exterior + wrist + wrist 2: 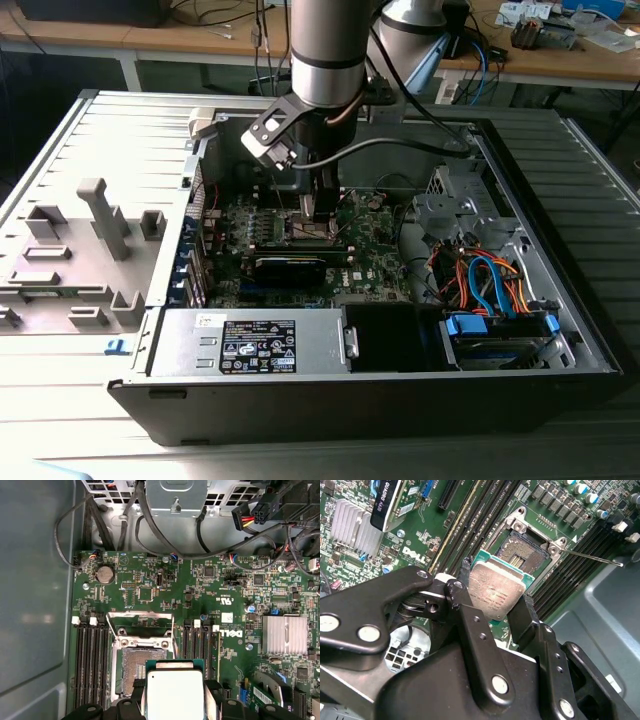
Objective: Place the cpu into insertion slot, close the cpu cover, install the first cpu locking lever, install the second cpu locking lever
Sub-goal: 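Place the cpu into insertion slot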
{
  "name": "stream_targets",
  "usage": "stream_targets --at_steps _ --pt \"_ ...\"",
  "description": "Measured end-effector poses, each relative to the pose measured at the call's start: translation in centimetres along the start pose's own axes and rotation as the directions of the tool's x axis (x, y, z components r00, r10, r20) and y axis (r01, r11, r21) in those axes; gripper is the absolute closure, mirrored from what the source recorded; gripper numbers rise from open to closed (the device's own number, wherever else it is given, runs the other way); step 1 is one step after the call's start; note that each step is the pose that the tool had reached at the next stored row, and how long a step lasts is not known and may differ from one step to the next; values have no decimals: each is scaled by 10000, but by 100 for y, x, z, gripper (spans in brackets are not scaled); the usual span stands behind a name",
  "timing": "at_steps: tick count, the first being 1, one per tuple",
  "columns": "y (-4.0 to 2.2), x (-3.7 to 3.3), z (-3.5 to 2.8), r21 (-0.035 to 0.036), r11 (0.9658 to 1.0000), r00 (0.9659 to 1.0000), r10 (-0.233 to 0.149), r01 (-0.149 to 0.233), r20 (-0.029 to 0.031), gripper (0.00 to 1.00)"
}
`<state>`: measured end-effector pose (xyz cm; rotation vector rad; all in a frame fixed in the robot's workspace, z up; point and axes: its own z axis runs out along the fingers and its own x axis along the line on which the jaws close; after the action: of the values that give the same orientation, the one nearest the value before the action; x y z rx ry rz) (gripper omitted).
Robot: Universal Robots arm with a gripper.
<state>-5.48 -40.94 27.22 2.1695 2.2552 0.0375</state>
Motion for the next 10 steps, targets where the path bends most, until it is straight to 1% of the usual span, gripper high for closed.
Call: stream_targets --at_steps 10 --pt "0 0 14 -1 10000 10000 75 -75 1 45"
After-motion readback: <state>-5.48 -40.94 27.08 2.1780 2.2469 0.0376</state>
